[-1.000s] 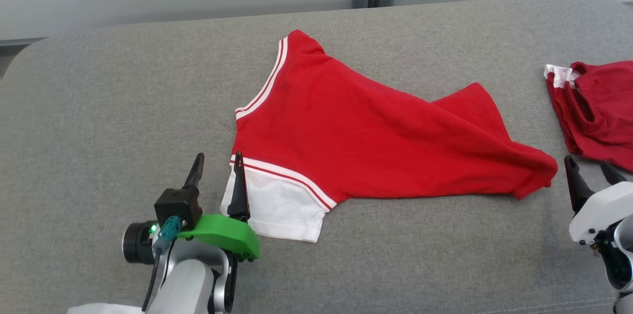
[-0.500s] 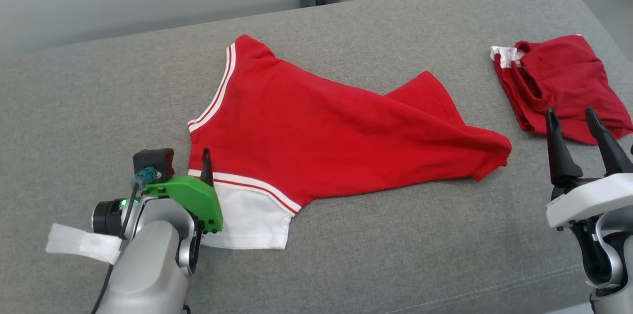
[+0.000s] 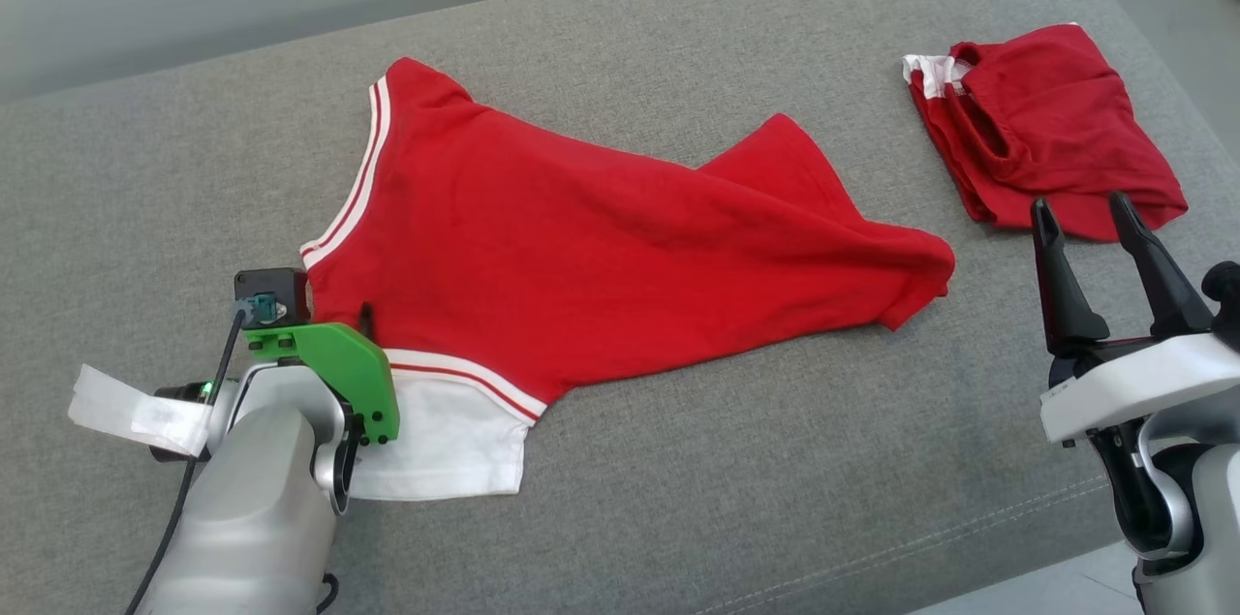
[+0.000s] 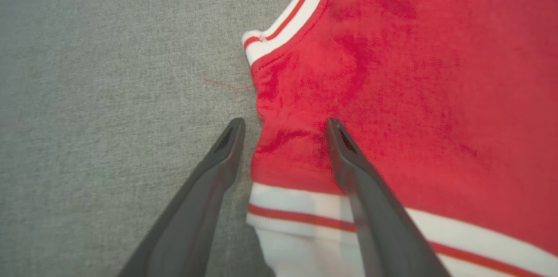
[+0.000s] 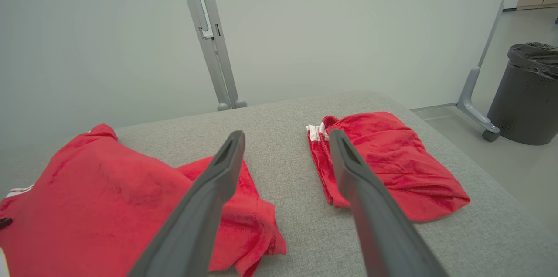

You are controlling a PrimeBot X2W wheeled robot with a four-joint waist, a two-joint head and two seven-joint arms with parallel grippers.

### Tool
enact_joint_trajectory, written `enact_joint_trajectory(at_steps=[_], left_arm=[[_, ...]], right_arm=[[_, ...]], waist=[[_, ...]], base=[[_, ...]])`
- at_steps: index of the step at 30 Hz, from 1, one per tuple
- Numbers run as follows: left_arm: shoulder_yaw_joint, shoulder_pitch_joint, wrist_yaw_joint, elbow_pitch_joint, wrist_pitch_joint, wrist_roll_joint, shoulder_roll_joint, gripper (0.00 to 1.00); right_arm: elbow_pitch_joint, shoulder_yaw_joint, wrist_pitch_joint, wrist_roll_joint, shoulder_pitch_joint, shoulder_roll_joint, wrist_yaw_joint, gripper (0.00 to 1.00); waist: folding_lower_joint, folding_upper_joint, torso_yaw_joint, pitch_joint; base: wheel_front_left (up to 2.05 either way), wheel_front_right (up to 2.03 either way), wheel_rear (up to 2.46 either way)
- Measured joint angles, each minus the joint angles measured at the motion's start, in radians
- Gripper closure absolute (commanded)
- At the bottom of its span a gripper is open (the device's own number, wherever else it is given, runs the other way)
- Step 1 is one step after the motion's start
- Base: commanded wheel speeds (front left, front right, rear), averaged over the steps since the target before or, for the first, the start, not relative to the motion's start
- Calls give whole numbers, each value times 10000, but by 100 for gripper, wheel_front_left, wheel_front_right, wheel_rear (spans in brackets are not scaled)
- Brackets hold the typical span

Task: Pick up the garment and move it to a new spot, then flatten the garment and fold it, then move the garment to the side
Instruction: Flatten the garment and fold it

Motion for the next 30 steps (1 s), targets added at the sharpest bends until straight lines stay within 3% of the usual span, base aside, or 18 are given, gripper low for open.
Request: enact_joint_trajectory(at_steps=[1,2,6,13,25,30], left_arm=[[0,-43,-13,90,-63,-31,-6,93],[-6,-81,-40,174,-130,-52,-17,100],[8,-207,-186,267,-744,-105,-84,100],[581,-370,19,228,-1919,-539,61,100],[1733,46,537,155,-2174,-1260,1076,100],[1937,317,704,-374,-2203,-1289,1187,100]], right_arm=[[-25,19,-31,2,-5,0,0,0],[-48,29,-61,4,-6,4,0,0],[-178,-13,-196,4,-20,19,0,0],[-222,-109,-433,-42,-69,146,0,0],[-92,-196,-520,-165,-123,263,0,0],[102,-337,-439,-178,-120,249,0,0]], waist=[[0,0,-16,25],[0,0,-25,45],[0,0,48,94],[0,0,421,124],[0,0,1117,156],[0,-1,1202,139]], base=[[0,0,0],[0,0,0],[0,0,0],[0,0,0],[0,0,0],[0,0,0]])
